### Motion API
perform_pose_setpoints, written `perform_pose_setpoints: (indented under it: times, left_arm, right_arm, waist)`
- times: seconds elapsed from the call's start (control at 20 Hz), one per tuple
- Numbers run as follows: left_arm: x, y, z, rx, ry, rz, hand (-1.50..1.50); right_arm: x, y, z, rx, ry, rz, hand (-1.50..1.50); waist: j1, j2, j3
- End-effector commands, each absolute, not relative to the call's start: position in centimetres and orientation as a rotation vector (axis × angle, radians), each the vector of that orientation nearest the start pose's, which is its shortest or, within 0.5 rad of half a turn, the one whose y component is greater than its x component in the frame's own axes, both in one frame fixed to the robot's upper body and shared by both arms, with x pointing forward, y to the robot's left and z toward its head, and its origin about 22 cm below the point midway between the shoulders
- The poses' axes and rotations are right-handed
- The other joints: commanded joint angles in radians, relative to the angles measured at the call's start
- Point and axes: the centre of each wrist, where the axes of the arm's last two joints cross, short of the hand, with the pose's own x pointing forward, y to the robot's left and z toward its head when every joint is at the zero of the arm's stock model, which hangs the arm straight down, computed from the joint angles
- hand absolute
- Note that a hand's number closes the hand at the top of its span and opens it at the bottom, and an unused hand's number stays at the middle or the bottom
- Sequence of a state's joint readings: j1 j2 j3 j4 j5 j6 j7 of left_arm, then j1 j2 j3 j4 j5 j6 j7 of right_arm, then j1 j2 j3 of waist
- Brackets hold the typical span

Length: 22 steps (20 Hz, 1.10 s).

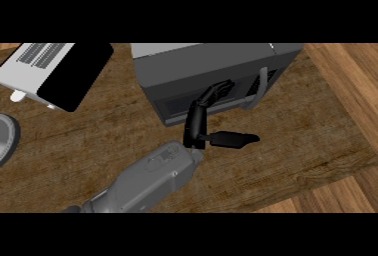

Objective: Pick up the milk, place it into the microwave and close the microwave

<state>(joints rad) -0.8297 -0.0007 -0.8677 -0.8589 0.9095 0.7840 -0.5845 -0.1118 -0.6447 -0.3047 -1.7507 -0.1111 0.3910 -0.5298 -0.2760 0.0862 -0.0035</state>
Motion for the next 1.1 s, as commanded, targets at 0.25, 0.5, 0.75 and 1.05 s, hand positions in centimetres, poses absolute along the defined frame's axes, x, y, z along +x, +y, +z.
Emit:
perform_pose_setpoints:
  times: [0.25, 0.5, 0.75, 1.05]
  left_arm:
    - [34.3, 1.1, 2.7, -0.037, -1.823, 0.014, -1.5]
    - [34.2, 0.9, 3.0, -0.074, -1.829, 0.023, -1.5]
    - [34.3, 0.9, 2.8, -0.064, -1.842, 0.023, -1.5]
    - [34.2, 1.2, 2.2, -0.051, -1.853, 0.022, -1.5]
  right_arm:
    - [25.4, -38.7, 18.4, -0.211, -2.303, 0.796, 1.5]
    - [26.6, -37.2, 12.5, 0.194, -2.248, 0.471, -1.5]
    - [27.2, -37.8, 12.7, 0.259, -2.223, 0.439, -1.5]
    - [27.9, -38.8, 13.5, 0.295, -2.208, 0.437, -1.5]
  waist:
    - [-0.007, 0.015, 0.001]
    - [0.018, 0.023, 0.004]
    - [0.007, 0.02, 0.003]
    - [-0.003, 0.025, 0.002]
